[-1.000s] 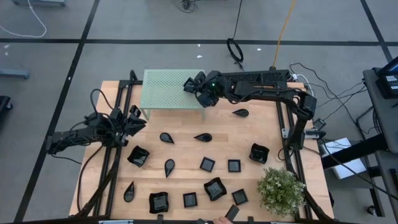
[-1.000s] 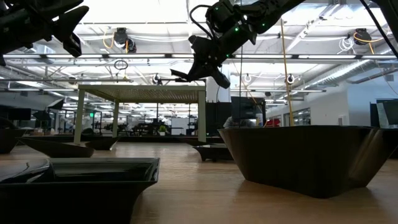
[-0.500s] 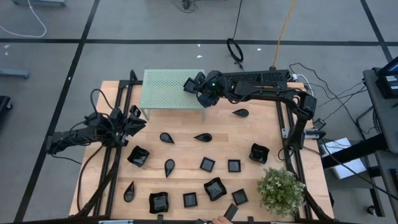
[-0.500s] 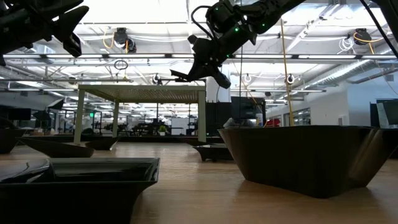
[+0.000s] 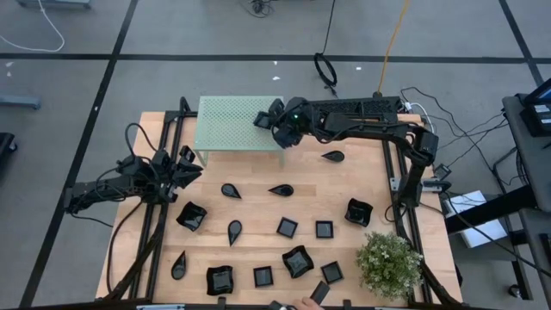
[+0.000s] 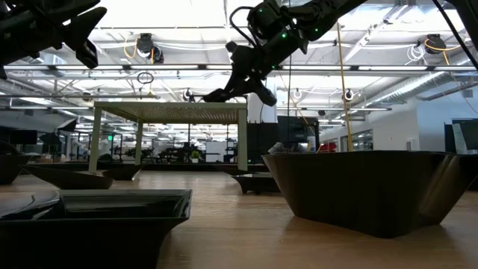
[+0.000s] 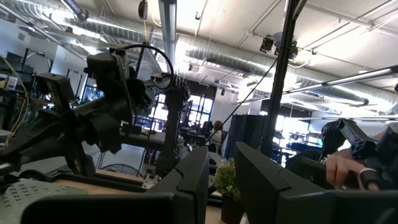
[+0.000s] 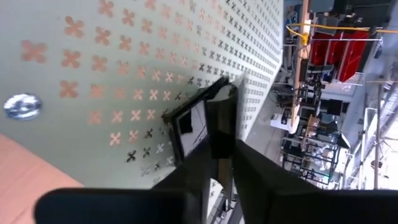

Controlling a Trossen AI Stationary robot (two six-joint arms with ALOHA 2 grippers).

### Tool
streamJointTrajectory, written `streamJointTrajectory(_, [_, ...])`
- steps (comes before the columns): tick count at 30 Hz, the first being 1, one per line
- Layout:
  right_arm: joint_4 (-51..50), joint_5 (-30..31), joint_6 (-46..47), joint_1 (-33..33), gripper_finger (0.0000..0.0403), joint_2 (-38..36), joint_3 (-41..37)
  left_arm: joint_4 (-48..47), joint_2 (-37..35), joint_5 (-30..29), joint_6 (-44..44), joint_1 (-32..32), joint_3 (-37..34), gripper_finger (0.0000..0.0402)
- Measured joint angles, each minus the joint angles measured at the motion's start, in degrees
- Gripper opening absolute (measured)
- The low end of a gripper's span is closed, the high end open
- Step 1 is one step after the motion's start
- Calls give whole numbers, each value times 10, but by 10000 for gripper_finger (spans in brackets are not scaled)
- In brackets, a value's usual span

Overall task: Pick & Place Mini shaped plates
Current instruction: Stack the square plate on top of the stacked square plates on the shelf

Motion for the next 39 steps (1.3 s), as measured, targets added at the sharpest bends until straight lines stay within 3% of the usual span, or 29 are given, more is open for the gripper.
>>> streamJointTrajectory(7, [51, 15, 5, -10, 96, 0, 0, 0, 0, 0, 0, 0, 0, 81])
streamJointTrajectory(19, [57, 32, 83, -9, 96, 0, 0, 0, 0, 0, 0, 0, 0, 81])
streamJointTrajectory(22, [61, 102, 153, 2, 94, 0, 0, 0, 0, 0, 0, 0, 0, 81])
streamJointTrajectory(29, [37, 380, 328, 43, 94, -9, 0, 0, 0, 0, 0, 0, 0, 81])
streamJointTrajectory(32, [-52, 445, 415, 57, 94, -25, -1, 0, 0, 0, 0, 0, 0, 81])
streamJointTrajectory(34, [-126, 423, 497, 60, 93, -42, -1, 0, 0, 0, 0, 0, 0, 81])
streamJointTrajectory(39, [-311, 281, 689, 39, 93, -93, -1, 0, 0, 0, 0, 0, 0, 81])
